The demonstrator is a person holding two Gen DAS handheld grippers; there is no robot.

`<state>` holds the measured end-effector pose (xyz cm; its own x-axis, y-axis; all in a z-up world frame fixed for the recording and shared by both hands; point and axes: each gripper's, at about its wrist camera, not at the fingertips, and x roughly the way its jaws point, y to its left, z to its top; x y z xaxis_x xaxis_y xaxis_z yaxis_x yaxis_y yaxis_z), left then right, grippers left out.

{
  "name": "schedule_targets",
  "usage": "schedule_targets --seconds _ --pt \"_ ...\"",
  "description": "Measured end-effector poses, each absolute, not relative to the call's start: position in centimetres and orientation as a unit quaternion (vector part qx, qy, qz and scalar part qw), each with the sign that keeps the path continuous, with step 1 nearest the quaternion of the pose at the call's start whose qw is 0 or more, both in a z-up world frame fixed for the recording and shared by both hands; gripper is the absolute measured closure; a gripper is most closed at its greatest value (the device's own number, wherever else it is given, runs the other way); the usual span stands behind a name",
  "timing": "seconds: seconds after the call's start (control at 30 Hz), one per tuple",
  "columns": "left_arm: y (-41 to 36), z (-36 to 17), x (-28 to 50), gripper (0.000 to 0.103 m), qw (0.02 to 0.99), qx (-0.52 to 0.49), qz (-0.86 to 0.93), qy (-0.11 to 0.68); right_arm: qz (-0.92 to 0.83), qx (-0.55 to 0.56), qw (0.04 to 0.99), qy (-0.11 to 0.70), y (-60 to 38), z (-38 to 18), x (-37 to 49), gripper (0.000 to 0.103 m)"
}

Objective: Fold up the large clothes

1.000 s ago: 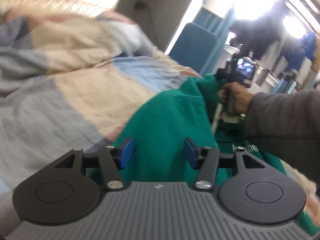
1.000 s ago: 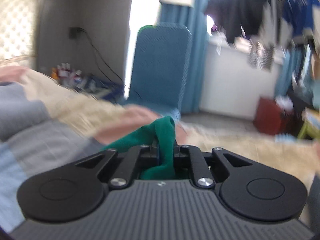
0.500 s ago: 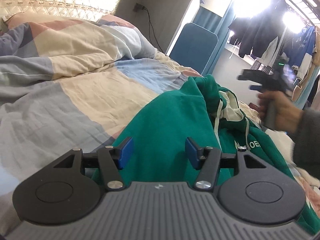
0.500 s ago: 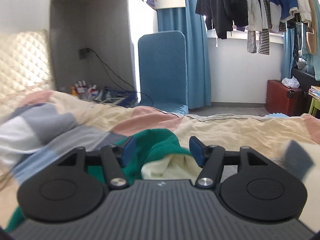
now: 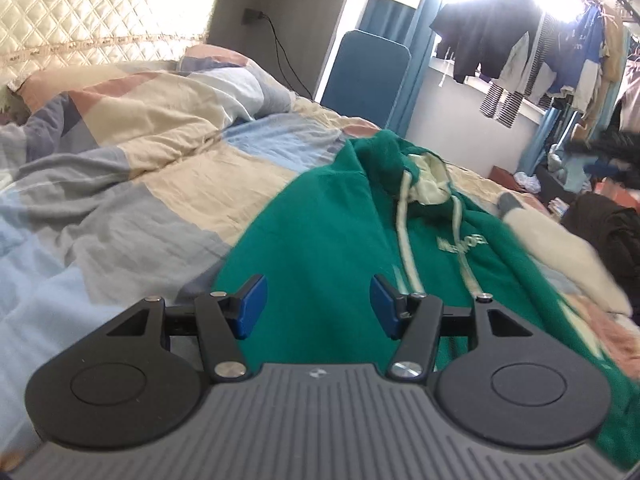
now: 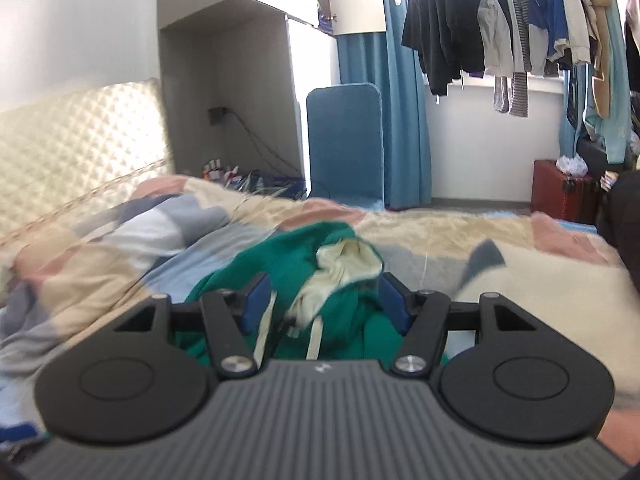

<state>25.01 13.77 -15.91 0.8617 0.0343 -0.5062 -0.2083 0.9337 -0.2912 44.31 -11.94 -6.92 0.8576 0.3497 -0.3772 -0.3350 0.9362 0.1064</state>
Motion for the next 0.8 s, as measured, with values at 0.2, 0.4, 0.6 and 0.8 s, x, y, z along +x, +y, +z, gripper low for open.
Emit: schedule_targets --seconds 0.2,0.4,0.6,0.8 --pt "12.5 -15.6 21.3 0.040 0.933 -0.189 0.046 0.303 0.155 0.002 0.940 0.304 -15.4 -8.8 38.3 0.042" --pt "11.8 -16.6 20.5 0.040 0.919 -0.219 0.031 0.325 0.126 0.039 0.914 0.383 -20.4 -12.7 35.3 0.041" --pt "10.7 -17.7 21.7 0.036 0.913 -0.199 0.019 0.355 0.083 0.131 0.896 0.417 -24.5 -16.3 33.8 0.025" --pt "9.1 -17.6 21.8 0.029 0.923 -0.174 -0.011 0.344 0.071 0.110 0.894 0.429 -23.2 -18.9 34.1 0.025"
